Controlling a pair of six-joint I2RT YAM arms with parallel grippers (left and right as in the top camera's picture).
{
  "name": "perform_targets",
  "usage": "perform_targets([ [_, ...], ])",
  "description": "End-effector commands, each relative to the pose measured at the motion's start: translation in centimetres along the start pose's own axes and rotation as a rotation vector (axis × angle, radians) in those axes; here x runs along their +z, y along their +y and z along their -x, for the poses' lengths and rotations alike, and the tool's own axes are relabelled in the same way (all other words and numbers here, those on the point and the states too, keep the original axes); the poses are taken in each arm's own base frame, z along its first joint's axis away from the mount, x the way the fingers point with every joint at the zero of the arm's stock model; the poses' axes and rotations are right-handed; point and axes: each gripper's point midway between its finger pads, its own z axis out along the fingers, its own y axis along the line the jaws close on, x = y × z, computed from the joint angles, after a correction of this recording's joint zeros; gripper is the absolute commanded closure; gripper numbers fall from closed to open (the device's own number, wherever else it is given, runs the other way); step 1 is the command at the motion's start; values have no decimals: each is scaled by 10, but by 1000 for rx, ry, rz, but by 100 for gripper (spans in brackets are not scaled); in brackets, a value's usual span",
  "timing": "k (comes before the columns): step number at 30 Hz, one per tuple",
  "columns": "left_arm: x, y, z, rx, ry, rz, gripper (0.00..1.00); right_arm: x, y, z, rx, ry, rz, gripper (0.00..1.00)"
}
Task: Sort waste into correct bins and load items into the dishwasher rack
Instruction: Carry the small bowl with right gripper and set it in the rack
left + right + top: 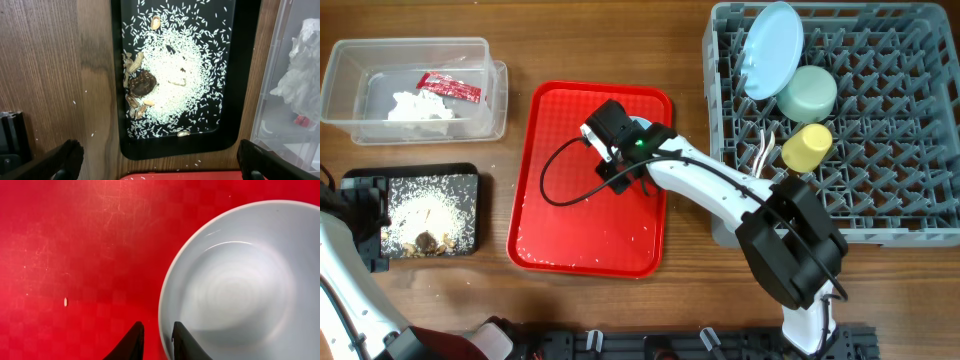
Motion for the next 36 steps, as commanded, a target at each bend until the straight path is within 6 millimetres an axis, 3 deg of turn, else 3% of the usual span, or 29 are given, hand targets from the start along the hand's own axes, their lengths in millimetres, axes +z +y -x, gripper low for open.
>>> perform_targets([
  [1, -3, -1, 3, -7, -10, -6, 0, 11, -1, -5, 1, 25, -14, 79],
  [6, -3, -1, 3, -7, -10, -6, 0, 13, -1, -6, 2, 31, -14, 83],
  [11, -3, -1, 3, -7, -10, -6, 0, 7, -1, 0, 12, 21, -14, 96],
  [16, -3, -1, 3, -7, -10, -6, 0, -37, -4, 31, 96, -76, -15, 96],
  [20, -3, -1, 3, -7, -10, -6, 0, -89, -17, 51, 154, -161, -24, 96],
  [24, -3, -1, 3, -7, -10, -6, 0, -164, -75, 49, 386, -263, -69, 96],
  [26, -3, -1, 3, -7, -10, -6, 0, -207, -119, 32, 535, -322, -103, 96],
  [28, -3, -1, 3, -7, -10, -6, 0, -240, -151, 15, 620, -372, -106, 96],
  [32, -3, -1, 3, -7, -10, -6, 0, -296, -203, -32, 804, -460, -56, 96],
  [34, -3, -1, 3, -7, -10, -6, 0, -323, -236, -76, 951, -495, -29, 96],
  [36, -3, -1, 3, -7, -10, -6, 0, -334, -257, -108, 1048, -518, 1, 96],
])
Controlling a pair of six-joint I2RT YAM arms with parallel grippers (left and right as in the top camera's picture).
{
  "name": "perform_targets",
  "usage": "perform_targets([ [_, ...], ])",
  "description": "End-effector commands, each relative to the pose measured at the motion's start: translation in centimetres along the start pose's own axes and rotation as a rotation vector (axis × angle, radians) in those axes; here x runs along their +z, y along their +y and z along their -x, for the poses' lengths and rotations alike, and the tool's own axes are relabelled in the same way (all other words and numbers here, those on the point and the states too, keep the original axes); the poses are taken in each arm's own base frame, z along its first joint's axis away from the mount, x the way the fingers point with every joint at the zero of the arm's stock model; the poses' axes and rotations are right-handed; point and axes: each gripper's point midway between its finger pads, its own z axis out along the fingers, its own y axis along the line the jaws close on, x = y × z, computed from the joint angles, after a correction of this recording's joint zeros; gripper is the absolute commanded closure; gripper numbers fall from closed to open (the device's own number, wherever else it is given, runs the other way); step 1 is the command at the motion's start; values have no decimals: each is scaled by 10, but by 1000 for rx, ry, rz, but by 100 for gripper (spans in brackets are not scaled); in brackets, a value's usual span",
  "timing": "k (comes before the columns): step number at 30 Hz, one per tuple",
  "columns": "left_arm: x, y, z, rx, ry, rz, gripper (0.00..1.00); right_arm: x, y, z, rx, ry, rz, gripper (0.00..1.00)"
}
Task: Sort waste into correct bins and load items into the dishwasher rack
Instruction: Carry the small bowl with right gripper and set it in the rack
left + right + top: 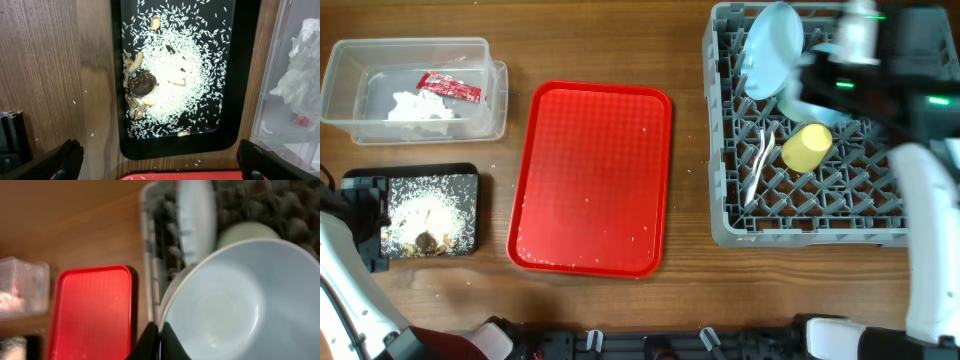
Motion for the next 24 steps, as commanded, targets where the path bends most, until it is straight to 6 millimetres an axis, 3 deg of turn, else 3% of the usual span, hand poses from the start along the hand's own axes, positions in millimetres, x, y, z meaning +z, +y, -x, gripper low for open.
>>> perform_targets([
  [1, -3, -1, 3, -7, -10, -5, 0, -33, -35, 11, 147, -30, 154, 96],
  [6, -3, -1, 3, -7, -10, -5, 0, -34, -74, 8, 299, -25, 322, 96],
  [11, -3, -1, 3, -7, -10, -5, 0, -23, -83, -4, 402, 1, 462, 96],
  [19, -3, -1, 3, -7, -10, -5, 0, -2, -105, -14, 503, -12, 511, 96],
  [24, -3, -1, 3, -7, -10, -5, 0, 25, -116, -32, 578, 42, 567, 96],
])
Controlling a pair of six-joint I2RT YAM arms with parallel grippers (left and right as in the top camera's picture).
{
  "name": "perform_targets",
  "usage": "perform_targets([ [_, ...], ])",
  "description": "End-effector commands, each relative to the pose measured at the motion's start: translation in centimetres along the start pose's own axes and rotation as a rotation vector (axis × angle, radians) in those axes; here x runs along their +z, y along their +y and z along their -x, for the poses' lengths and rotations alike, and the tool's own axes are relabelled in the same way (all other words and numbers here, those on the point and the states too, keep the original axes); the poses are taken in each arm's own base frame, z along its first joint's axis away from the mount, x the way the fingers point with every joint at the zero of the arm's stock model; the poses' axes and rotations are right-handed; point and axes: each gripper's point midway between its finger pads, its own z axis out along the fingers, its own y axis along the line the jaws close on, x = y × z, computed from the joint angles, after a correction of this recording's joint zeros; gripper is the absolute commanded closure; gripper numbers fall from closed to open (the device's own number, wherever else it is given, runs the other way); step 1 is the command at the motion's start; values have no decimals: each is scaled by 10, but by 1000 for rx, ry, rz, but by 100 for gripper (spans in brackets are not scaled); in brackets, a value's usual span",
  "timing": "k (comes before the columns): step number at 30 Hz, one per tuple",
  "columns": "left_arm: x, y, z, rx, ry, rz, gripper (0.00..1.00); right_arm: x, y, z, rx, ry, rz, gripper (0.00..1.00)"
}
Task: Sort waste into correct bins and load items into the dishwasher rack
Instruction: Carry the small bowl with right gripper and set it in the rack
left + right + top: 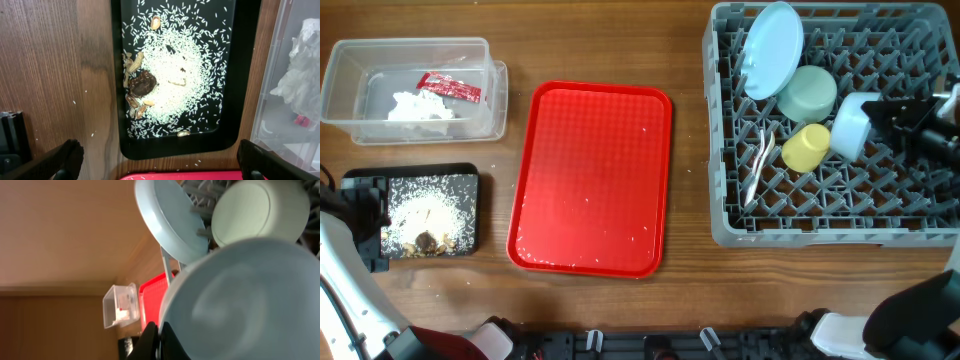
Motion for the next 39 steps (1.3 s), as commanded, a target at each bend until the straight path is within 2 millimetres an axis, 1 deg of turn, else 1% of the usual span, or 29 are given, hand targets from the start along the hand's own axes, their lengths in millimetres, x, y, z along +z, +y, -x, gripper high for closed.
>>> perform_targets([
  [1, -3, -1, 3, -7, -10, -6, 0, 16, -18, -7, 95, 58, 113, 96],
  [4, -3, -1, 3, -7, -10, -6, 0, 18, -30, 0, 134, 57, 137, 96],
  [8, -3, -1, 3, -7, -10, -6, 0, 10, -40, 6, 158, 28, 130, 96],
  [12, -3, -1, 3, -7, -10, -6, 0, 3, -44, 10, 167, 6, 126, 96],
  [16, -3, -1, 3, -7, -10, -6, 0, 2, -45, 12, 170, 0, 123, 96],
  [20, -3, -1, 3, -7, -10, -6, 0, 2, -59, 15, 163, -20, 47, 96],
  [24, -3, -1, 3, -7, -10, -6, 0, 1, -58, 22, 138, -43, 52, 96],
  [26, -3, -1, 3, -7, -10, -6, 0, 0, -49, 27, 106, -50, 99, 96],
  [28, -3, -1, 3, -7, -10, -6, 0, -1, -41, 27, 113, -43, 145, 96],
  [30, -3, -1, 3, -7, -10, -6, 0, -1, -39, 31, 88, -52, 154, 96],
  [33, -3, -1, 3, -7, -10, -6, 0, 2, -44, 31, 103, -44, 156, 96],
  [37, -3, -1, 3, -7, -10, -6, 0, 15, -58, 27, 167, 3, 192, 96],
  [39, -3, -1, 3, -7, -10, -6, 0, 18, -62, 26, 194, 16, 207, 96],
])
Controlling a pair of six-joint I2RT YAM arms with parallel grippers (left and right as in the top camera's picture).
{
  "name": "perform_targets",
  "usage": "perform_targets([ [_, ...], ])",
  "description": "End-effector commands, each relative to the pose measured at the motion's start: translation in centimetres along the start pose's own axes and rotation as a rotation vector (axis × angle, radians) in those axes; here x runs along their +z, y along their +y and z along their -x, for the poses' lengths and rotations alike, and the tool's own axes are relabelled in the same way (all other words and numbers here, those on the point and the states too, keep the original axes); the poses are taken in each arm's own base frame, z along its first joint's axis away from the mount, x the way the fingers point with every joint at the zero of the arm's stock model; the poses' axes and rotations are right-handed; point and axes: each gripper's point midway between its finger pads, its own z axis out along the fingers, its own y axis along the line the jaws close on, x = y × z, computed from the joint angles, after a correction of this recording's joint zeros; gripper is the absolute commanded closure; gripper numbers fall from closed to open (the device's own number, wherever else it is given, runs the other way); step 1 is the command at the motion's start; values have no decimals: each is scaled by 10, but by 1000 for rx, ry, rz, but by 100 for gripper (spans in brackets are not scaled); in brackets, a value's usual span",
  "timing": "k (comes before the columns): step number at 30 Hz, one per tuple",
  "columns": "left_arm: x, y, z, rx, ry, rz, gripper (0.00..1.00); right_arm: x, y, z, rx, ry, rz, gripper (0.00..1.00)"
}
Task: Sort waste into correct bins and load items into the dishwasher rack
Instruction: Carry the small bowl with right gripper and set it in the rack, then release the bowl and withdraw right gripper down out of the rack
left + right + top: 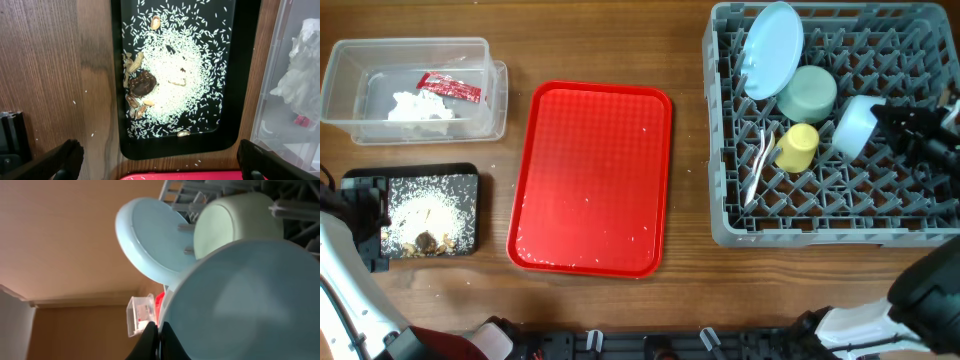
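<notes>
A pale blue bowl (853, 127) stands on its side in the grey dishwasher rack (920, 228), right of the yellow cup (797, 147). My right gripper (878, 120) reaches in from the right edge and is shut on the bowl's rim. In the right wrist view the bowl (240, 300) fills the frame and the thin fingertips (159, 330) pinch its edge. My left gripper (160, 167) hangs open over the black tray of rice and peanut shells (175, 75), holding nothing.
The rack also holds a blue plate (772, 48), a green bowl (807, 92) and white cutlery (758, 165). A red tray (590, 180) lies mid-table with a few rice grains. A clear bin (415, 90) at the far left holds tissue and a red wrapper.
The bowl and my right gripper have tipped slightly in the rack. The yellow cup sits a little further left. The left arm has not moved.
My right gripper first had its fingers around the bowl's rim on the red tray. Then the bowl was in the air over the rack and the tray was bare. After that it lay on its side among the rack's pegs, where it still is, held.
</notes>
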Motion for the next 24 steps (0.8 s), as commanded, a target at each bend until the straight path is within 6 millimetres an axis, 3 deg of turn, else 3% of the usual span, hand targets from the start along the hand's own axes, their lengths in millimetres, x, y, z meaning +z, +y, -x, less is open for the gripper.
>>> perform_targets([
  [1, -3, -1, 3, -7, -10, -6, 0, 2, -7, 0, 51, 22, 40, 96],
  [4, -3, -1, 3, -7, -10, -6, 0, -7, -14, 4, 74, -23, -39, 96],
  [7, -3, -1, 3, -7, -10, -6, 0, -32, -20, 9, 64, -133, -229, 92],
  [8, -3, -1, 3, -7, -10, -6, 0, -38, -20, 10, 63, -159, -268, 85],
  [9, -3, -1, 3, -7, -10, -6, 0, -47, -15, 10, 65, -200, -311, 64],
  [12, -3, -1, 3, -7, -10, -6, 0, -63, 10, 6, 54, -280, -348, 23],
  [13, -3, -1, 3, -7, -10, -6, 0, -66, 16, 3, 39, -293, -352, 18],
  [19, -3, -1, 3, -7, -10, -6, 0, -95, 28, -10, -11, -414, -508, 17],
  [24, -3, -1, 3, -7, -10, -6, 0, -92, 32, -13, -27, -405, -505, 19],
])
